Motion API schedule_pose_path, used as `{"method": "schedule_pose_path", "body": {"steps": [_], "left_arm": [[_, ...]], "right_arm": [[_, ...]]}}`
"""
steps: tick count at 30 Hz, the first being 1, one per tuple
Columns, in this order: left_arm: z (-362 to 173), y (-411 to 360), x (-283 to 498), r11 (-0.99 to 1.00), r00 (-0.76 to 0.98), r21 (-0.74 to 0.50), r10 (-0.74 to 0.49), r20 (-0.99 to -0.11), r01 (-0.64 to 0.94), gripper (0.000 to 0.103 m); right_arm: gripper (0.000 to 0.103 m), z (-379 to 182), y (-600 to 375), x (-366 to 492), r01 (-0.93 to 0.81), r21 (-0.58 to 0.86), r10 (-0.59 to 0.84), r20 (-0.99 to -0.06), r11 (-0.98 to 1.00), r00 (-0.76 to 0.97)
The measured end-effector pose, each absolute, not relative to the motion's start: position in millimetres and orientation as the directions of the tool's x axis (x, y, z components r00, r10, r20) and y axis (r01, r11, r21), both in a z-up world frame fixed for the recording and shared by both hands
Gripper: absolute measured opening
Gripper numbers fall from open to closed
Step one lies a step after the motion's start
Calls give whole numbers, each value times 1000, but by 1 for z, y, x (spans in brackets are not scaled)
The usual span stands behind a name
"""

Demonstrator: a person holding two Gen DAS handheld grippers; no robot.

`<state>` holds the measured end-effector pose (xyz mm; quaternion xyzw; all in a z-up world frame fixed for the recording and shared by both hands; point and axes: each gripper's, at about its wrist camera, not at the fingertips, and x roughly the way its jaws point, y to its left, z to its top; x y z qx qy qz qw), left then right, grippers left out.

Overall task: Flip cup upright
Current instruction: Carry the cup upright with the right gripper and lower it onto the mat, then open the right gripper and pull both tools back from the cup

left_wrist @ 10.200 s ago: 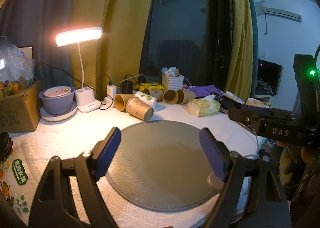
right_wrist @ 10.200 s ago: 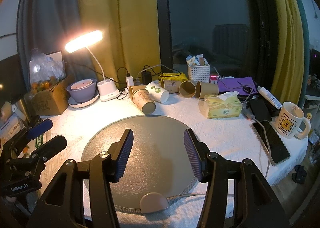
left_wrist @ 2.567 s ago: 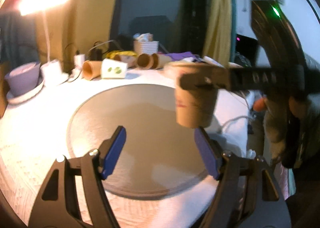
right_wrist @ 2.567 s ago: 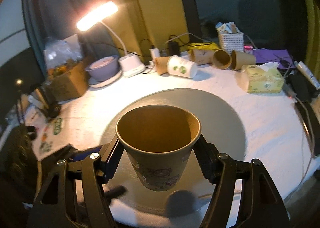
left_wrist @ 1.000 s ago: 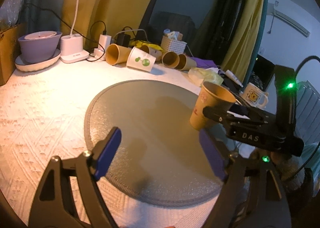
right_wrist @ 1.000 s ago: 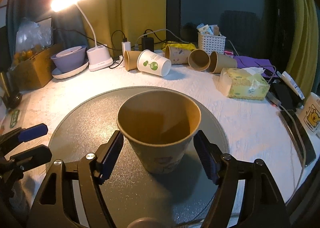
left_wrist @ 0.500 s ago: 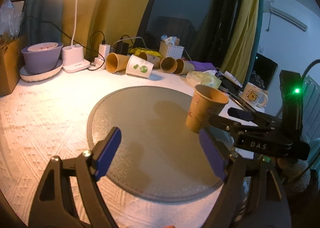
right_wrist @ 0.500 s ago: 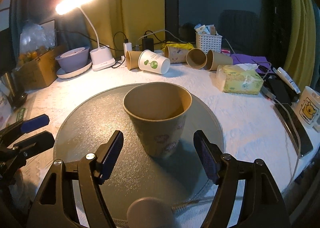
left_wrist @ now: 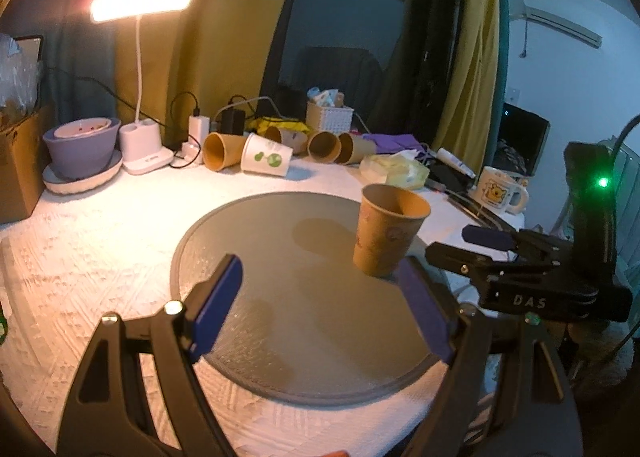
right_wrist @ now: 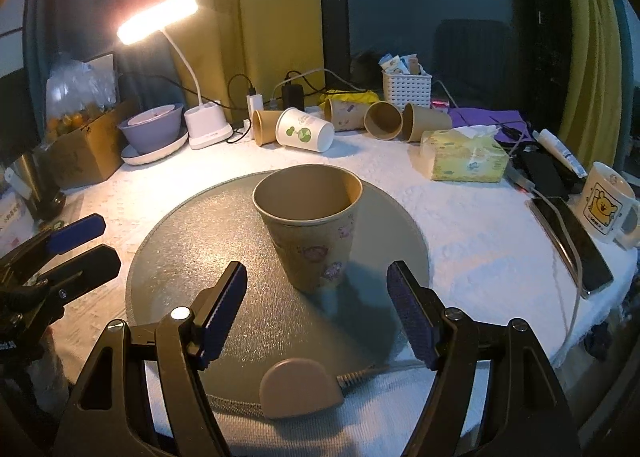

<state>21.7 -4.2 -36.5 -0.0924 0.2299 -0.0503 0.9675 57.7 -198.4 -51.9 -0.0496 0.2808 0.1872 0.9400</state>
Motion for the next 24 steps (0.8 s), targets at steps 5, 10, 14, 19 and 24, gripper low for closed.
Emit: {"method": "schedule_pose_path", "body": {"steps": [5,10,14,19,24], "left_arm": [[-30,-11,18,981,896,-186,-138,-422,63,82],[-23,-20,13,983,904,-166,-137,-405,74,82],[-16,-25,10,985,911,-153,-137,-389,82,82],[-6,-31,5,985,919,-145,-141,-368,93,82],[5,-39,-2,985,928,-135,-150,-342,110,82]], "right_arm": [[75,-44,-205,48,-372,11,321,-532,928,783],[75,-35,-212,39,-363,8,314,-515,932,798],[75,-27,-217,31,-355,5,310,-499,935,809],[75,-16,-222,20,-345,-1,303,-475,939,826],[75,-6,-228,11,-334,-4,296,-452,942,841]]}}
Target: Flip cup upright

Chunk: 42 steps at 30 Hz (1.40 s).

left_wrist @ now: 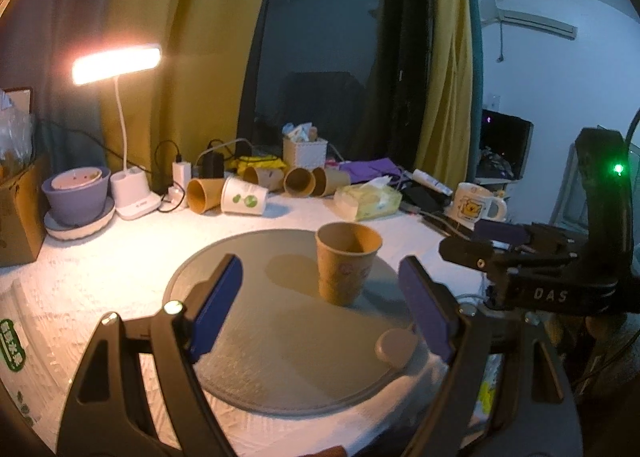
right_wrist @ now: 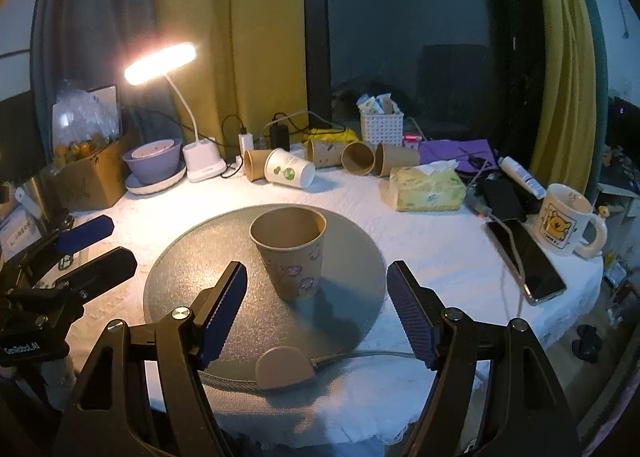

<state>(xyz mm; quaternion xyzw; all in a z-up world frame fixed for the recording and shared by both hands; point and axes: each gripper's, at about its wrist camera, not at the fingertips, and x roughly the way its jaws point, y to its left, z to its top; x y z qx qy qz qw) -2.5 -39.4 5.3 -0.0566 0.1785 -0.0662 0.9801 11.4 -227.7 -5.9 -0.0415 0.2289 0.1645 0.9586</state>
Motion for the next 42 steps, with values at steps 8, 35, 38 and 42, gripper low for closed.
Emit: {"method": "schedule_pose_path", "body": {"steps": [8,35,38,42], "left_arm": [[22,-49,-10,986,942,-108,-156,-299,129,82],[56,-66,-38,985,967,-62,-172,-188,163,82],[58,-66,-42,985,968,-62,-172,-181,164,82],[60,-66,-46,986,971,-62,-165,-172,157,82]], "right_arm": [[75,10,-236,-3,-324,-12,290,-417,946,861],[75,50,-246,-46,-311,-43,283,-318,949,905],[75,52,-247,-49,-312,-47,283,-310,949,907],[75,55,-245,-54,-314,-53,284,-302,948,910]]}}
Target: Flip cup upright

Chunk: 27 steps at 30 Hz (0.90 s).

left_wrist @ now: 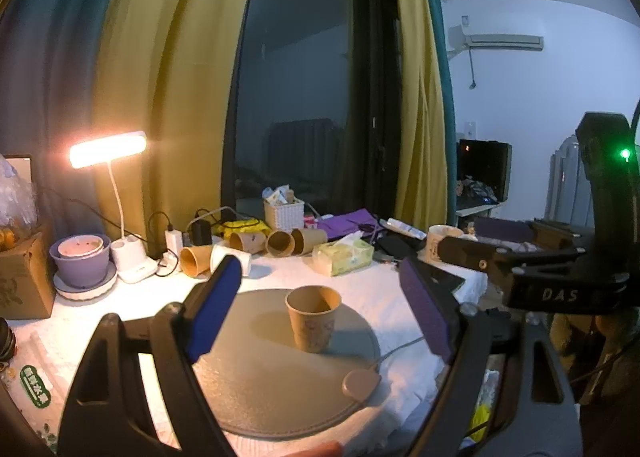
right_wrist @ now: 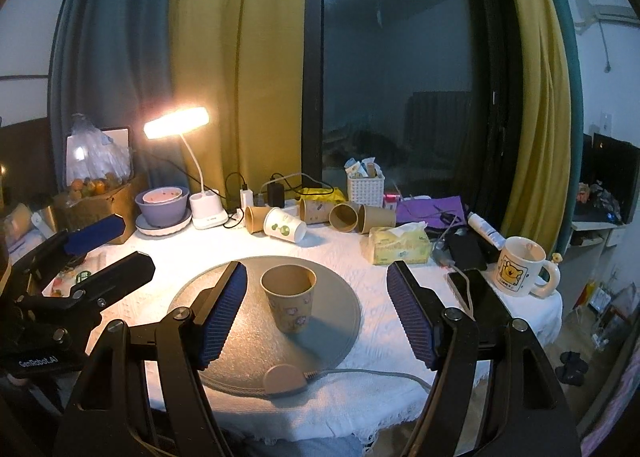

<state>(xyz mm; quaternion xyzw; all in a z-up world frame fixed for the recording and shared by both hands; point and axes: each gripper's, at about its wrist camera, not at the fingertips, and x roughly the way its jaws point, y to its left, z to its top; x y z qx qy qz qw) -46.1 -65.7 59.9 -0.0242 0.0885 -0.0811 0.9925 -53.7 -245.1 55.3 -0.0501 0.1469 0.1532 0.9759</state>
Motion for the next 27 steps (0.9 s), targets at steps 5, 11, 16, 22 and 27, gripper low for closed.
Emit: {"method": "schedule_pose_path", "body": {"steps": [5,11,16,22,27], "left_arm": [[64,-64,-52,987,977,-62,-153,-147,146,82],[67,-66,-58,990,981,-42,-141,-135,136,82],[66,-67,-59,992,985,-19,-125,-122,124,82],[66,-67,-59,991,983,-30,-134,-126,131,82],[66,-67,-58,991,982,-35,-136,-130,133,82]], "right_arm": [[75,58,-245,-59,-313,-55,284,-294,948,913],[75,62,-246,-67,-309,-59,281,-283,949,917],[75,61,-246,-69,-311,-60,282,-286,948,916],[75,59,-244,-66,-319,-59,289,-298,946,910],[75,58,-245,-66,-319,-57,289,-300,946,909]]}}
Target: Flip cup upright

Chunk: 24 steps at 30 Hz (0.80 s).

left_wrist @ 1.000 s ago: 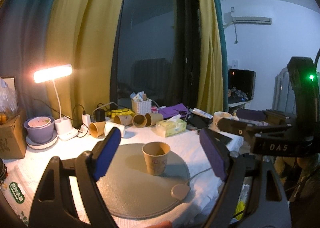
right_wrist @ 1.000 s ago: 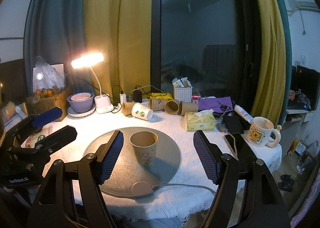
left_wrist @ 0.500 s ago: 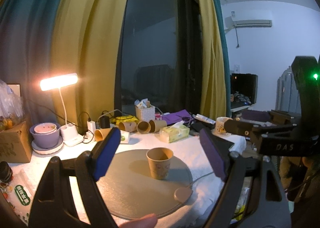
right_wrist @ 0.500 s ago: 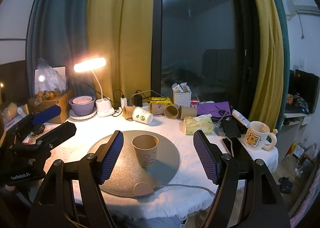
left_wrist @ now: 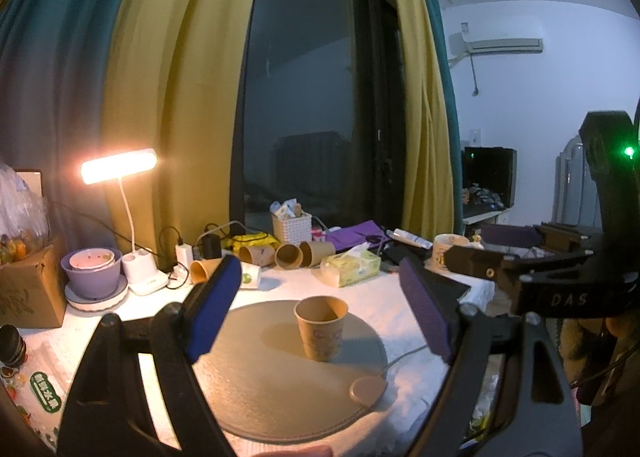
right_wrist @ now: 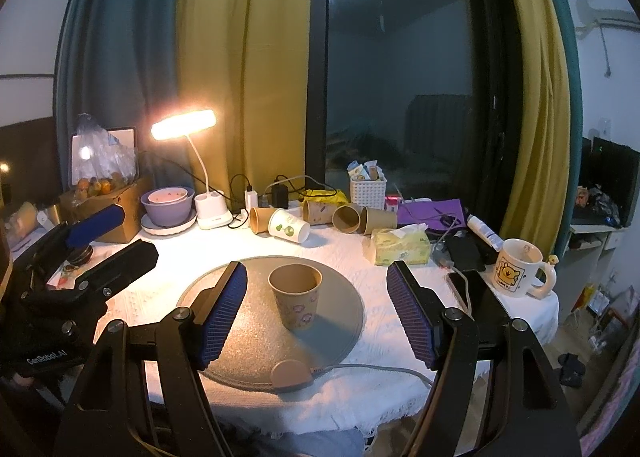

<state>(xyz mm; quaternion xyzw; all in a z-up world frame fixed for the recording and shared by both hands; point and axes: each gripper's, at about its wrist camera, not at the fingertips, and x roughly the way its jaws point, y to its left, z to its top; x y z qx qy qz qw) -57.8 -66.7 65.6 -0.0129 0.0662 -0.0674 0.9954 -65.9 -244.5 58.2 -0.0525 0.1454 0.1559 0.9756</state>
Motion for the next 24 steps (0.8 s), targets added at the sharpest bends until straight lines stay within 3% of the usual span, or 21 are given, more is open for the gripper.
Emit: {"method": "schedule_pose_path", "body": {"steps": [24], "left_arm": [[65,-69,-58,990,981,-42,-138,-136,133,82]], "right_arm": [[75,57,-243,-67,-319,-57,288,-302,946,909]]}}
